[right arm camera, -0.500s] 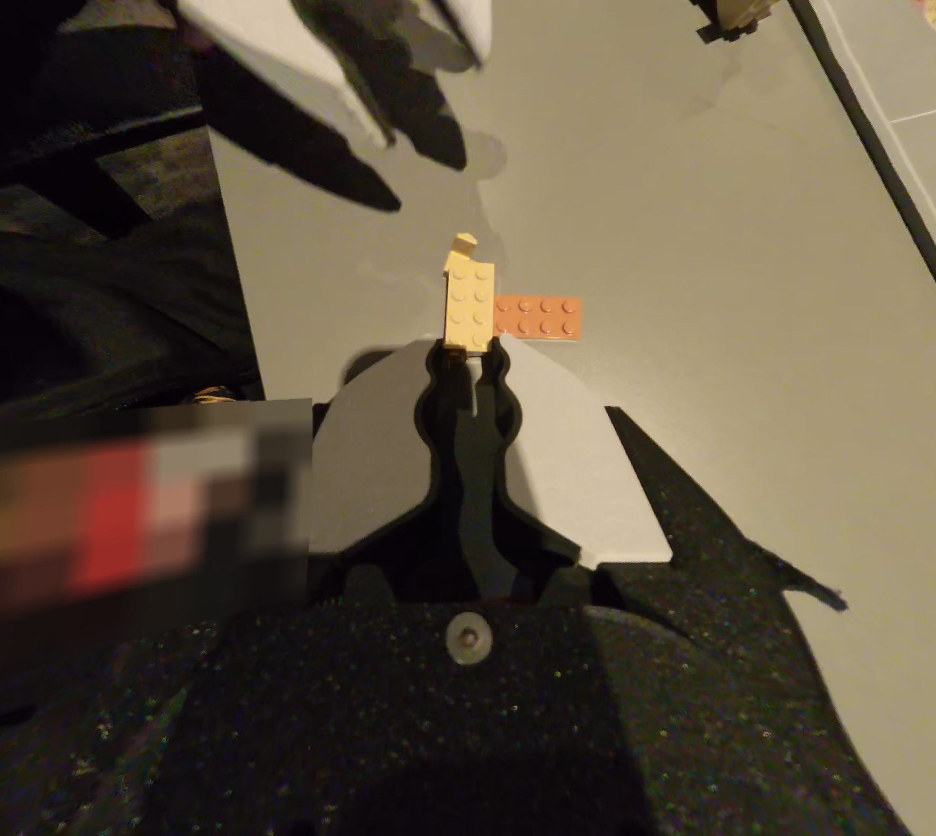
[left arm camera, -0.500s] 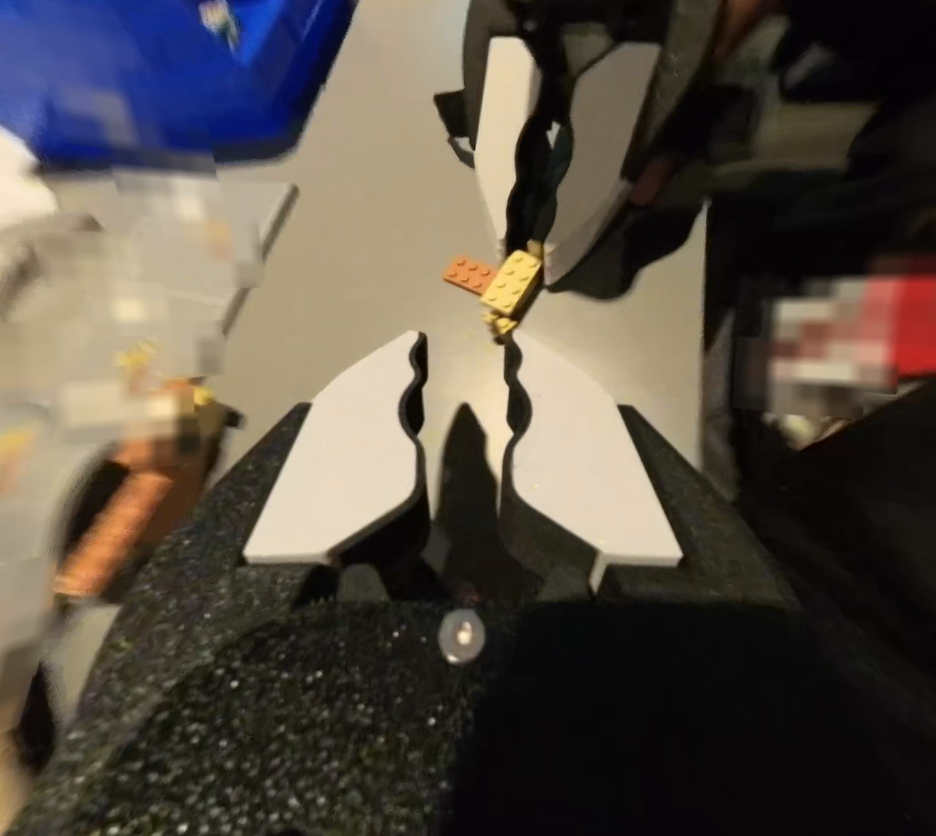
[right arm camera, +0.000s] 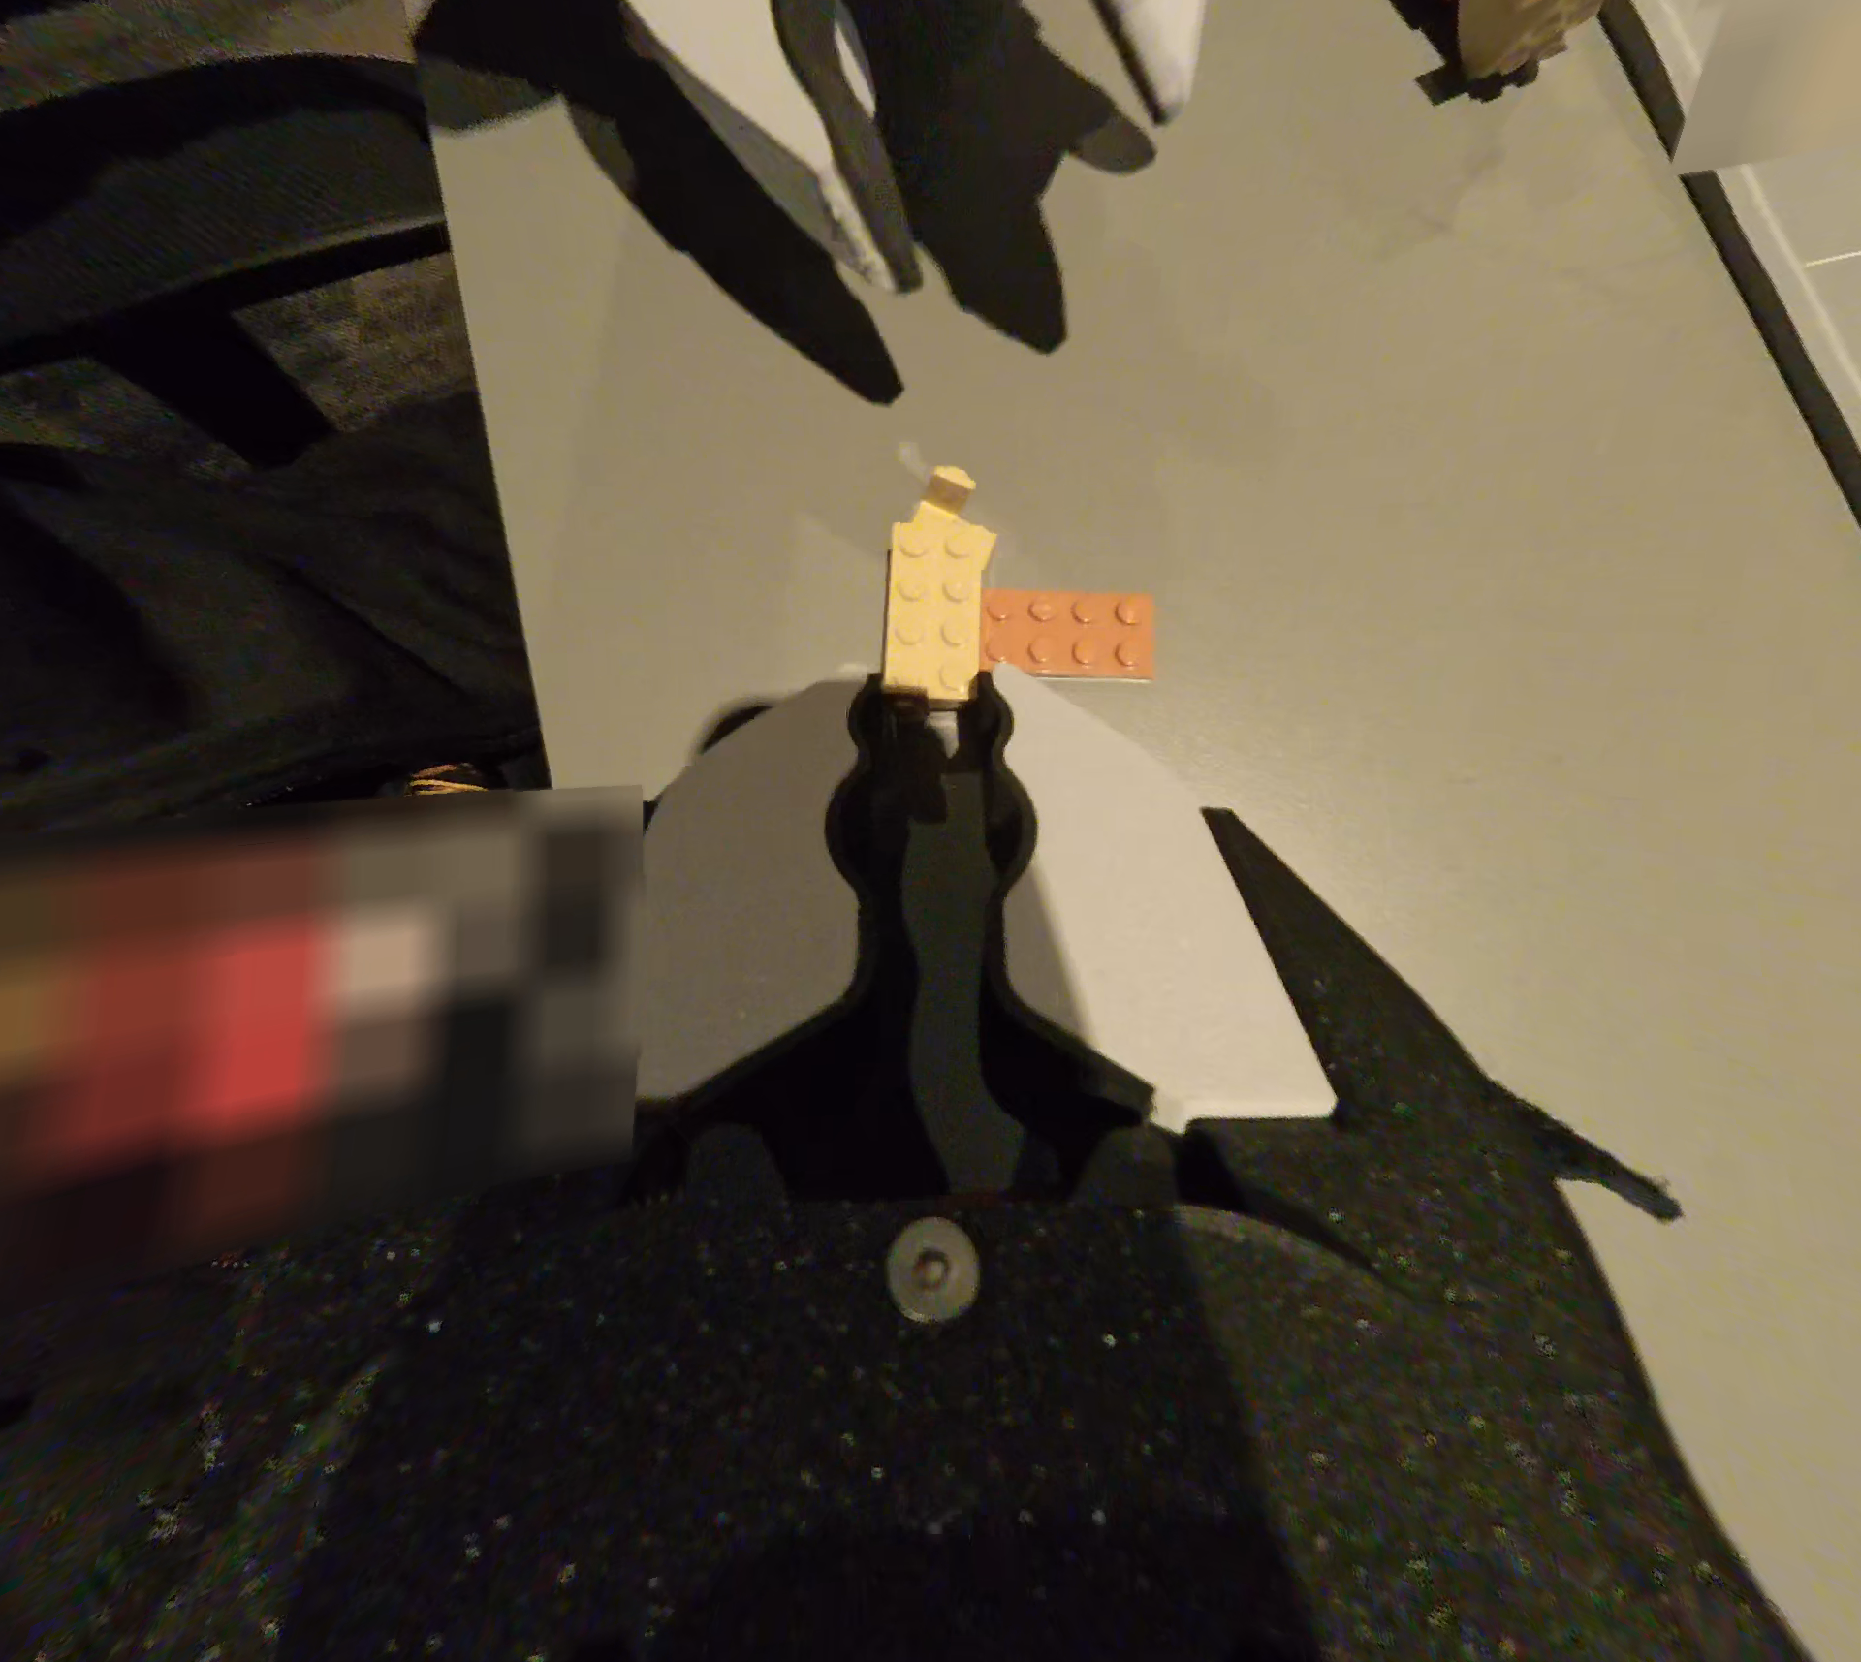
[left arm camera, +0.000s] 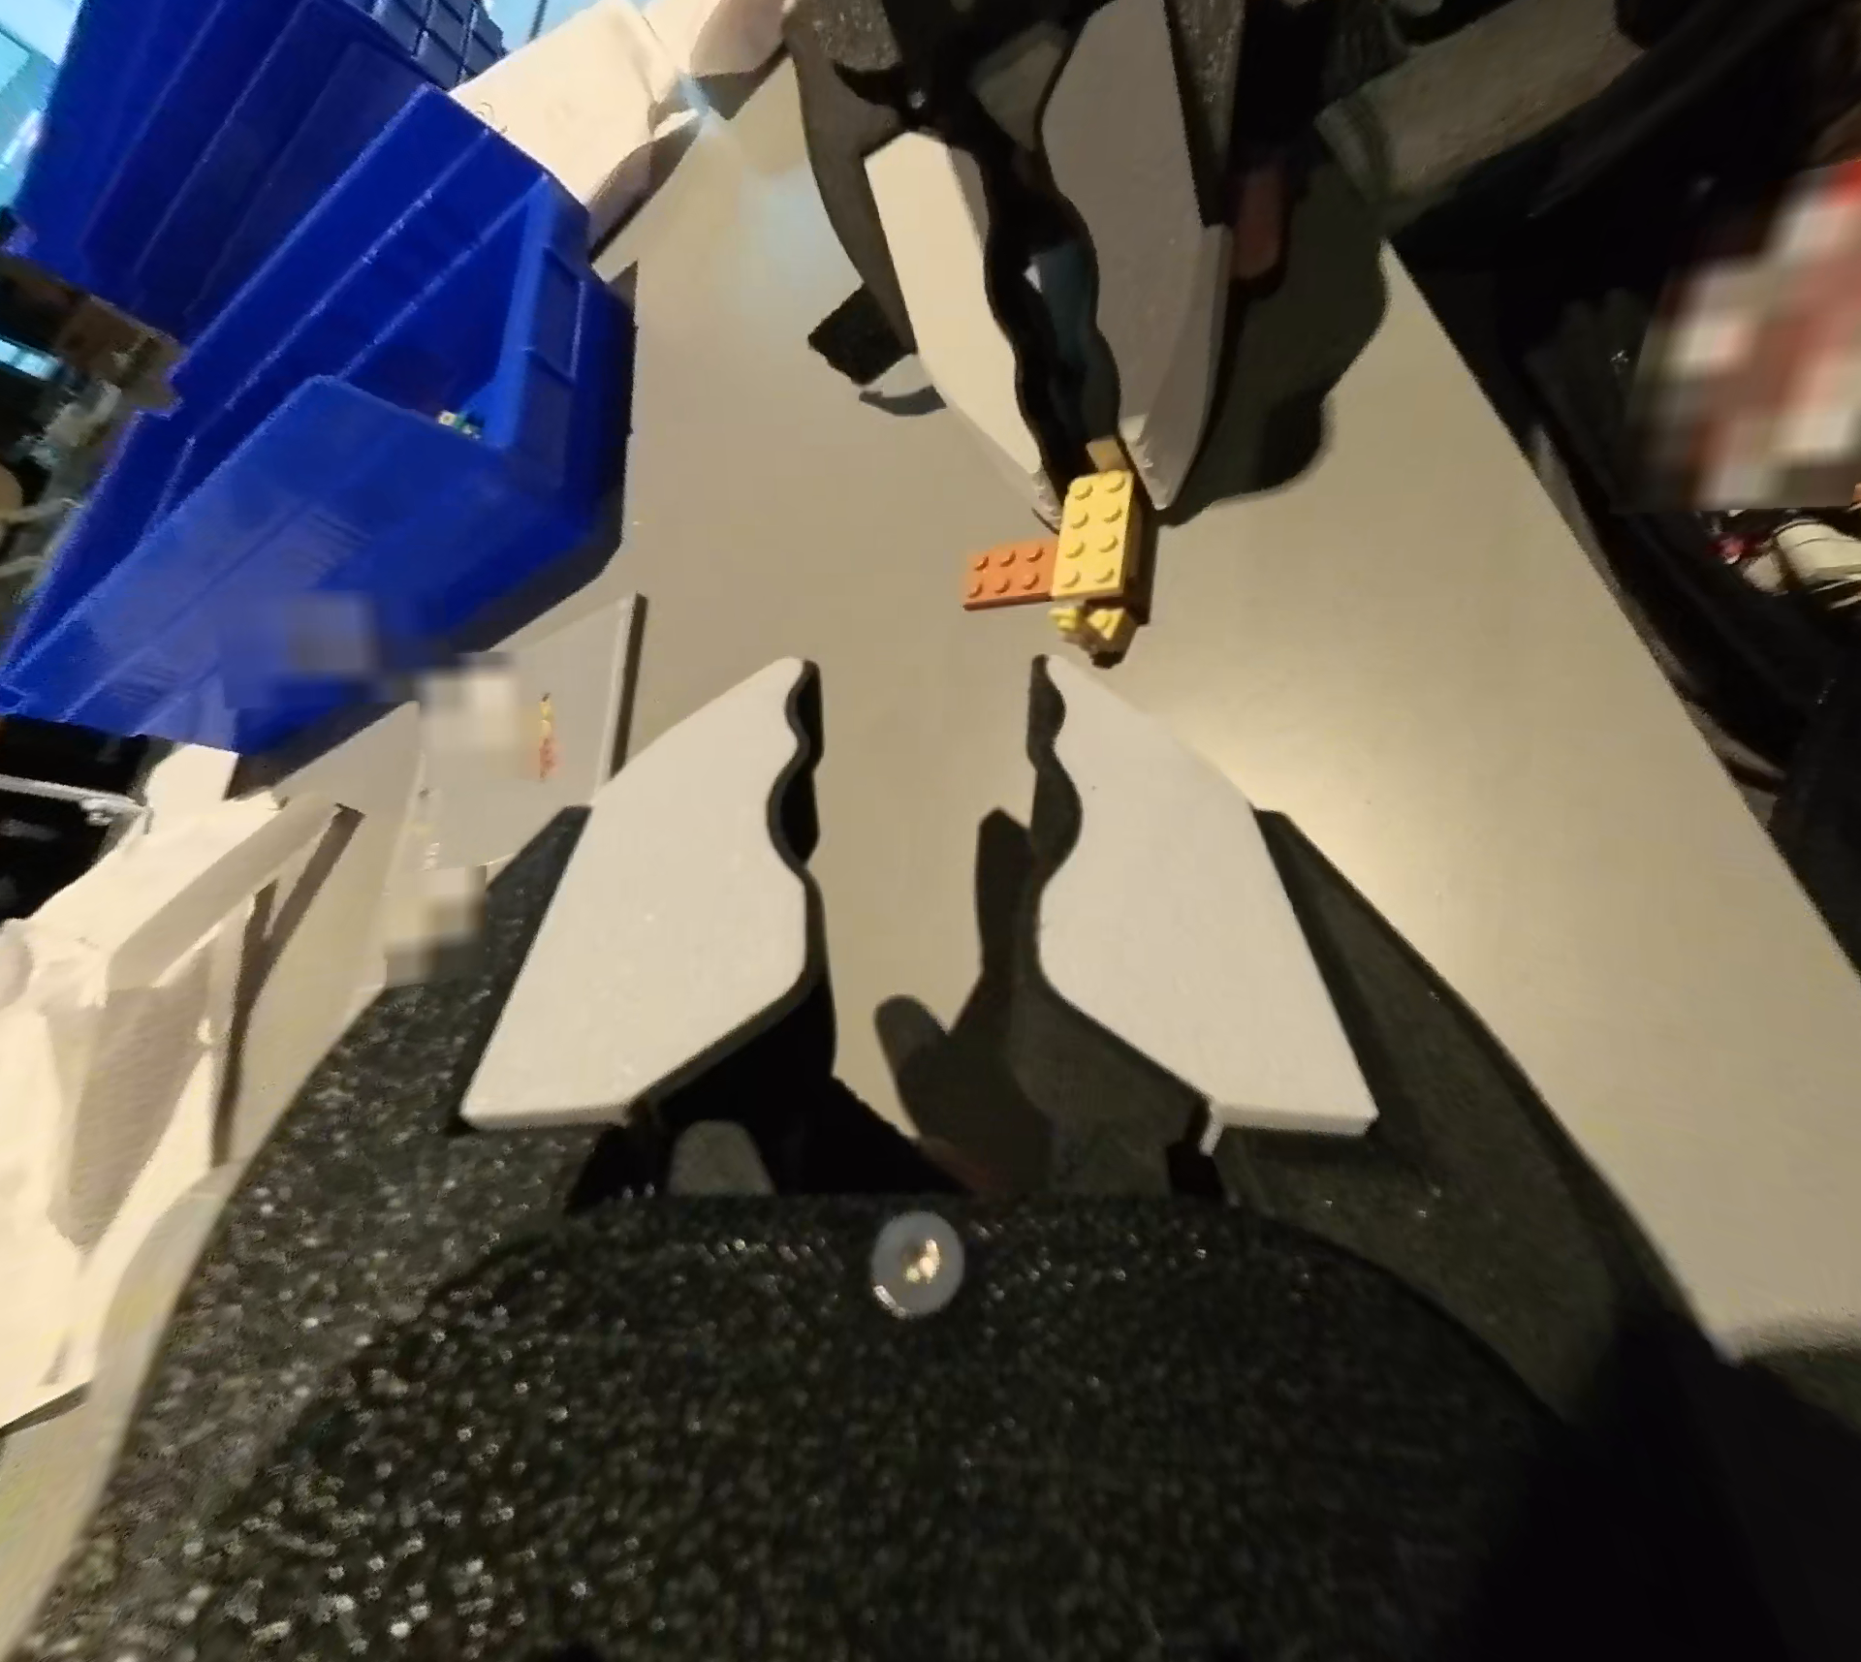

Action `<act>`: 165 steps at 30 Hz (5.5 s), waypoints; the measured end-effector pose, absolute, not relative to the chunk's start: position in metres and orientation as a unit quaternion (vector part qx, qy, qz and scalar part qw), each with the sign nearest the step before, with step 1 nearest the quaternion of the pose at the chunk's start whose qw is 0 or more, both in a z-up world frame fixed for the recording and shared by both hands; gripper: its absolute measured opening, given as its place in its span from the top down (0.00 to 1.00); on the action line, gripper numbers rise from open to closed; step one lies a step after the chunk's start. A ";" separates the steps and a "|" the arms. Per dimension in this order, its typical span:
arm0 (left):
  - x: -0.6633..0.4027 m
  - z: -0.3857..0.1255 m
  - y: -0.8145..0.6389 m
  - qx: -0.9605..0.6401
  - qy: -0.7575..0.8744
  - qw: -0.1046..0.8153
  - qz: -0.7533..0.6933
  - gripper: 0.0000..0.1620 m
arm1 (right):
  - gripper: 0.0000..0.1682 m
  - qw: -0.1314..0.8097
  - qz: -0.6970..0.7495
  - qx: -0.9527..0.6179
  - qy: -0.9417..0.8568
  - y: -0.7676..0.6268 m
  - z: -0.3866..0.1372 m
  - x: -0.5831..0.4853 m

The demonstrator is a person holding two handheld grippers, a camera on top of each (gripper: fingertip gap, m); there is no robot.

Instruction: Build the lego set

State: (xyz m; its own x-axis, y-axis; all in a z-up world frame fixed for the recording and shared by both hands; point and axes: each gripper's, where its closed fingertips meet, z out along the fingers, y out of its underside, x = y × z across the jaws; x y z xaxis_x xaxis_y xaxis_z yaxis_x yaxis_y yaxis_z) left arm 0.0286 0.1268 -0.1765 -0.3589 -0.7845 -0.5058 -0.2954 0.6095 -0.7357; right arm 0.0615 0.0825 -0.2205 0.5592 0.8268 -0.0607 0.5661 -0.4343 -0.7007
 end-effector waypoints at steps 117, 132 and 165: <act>0.024 -0.158 0.067 -0.653 0.467 0.341 -0.490 0.96 | 0.85 0.520 0.023 -0.699 -0.490 0.081 -0.177 0.071; 0.026 -0.170 0.066 -0.655 0.496 0.310 -0.479 0.96 | 0.90 0.385 0.077 -0.775 -0.495 0.088 -0.216 0.075; 0.032 -0.094 0.042 -0.612 0.626 0.246 -0.417 0.96 | 0.90 0.538 0.498 -0.619 -0.282 0.036 -0.105 0.038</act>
